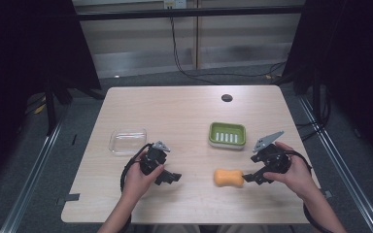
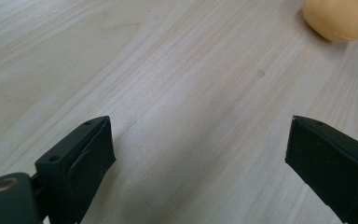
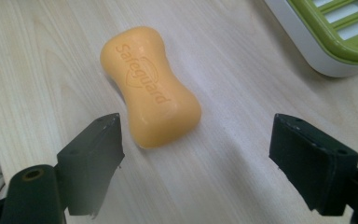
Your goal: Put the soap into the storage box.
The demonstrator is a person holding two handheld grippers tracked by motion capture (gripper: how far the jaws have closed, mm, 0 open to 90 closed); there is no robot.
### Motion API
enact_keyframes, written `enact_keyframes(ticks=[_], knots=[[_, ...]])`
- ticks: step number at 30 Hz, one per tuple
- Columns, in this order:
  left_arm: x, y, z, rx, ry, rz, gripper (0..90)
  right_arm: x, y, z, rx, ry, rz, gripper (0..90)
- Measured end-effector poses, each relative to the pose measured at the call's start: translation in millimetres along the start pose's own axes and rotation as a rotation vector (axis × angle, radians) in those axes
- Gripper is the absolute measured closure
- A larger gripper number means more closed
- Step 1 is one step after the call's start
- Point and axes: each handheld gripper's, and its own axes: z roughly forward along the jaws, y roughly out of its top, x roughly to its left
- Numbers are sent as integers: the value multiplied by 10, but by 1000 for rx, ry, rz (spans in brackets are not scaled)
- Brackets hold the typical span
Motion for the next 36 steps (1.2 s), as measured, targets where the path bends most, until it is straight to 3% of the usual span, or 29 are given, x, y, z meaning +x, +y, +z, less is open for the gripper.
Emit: enact_keyframes(ticks=[8,10,13,14,19,21,25,26,28,30,36], knots=[[20,3,-35,-3,0,0,77,59,91,92,21,11,-26,174],[-16,6,-5,-41,3,-52,77,79,116,127,36,14,-41,173],[-15,13,2,-35,0,-46,77,116,158,167,67,4,-59,174],[7,14,-9,-3,0,-9,77,119,173,180,72,5,-72,174],[22,11,-13,0,0,4,77,151,250,229,102,4,-108,183],[-11,7,-1,-34,0,-48,77,167,287,246,119,7,-127,183],[-13,6,-5,-32,0,-45,77,210,345,298,153,7,-153,190],[13,8,-24,-3,-3,-2,77,218,357,313,162,11,-163,191],[17,10,-31,-1,-4,3,77,236,380,345,175,9,-170,197],[-15,8,-14,-40,4,-50,77,257,403,372,192,12,-180,205],[5,6,-32,-29,-1,-31,77,282,448,456,231,19,-213,227]])
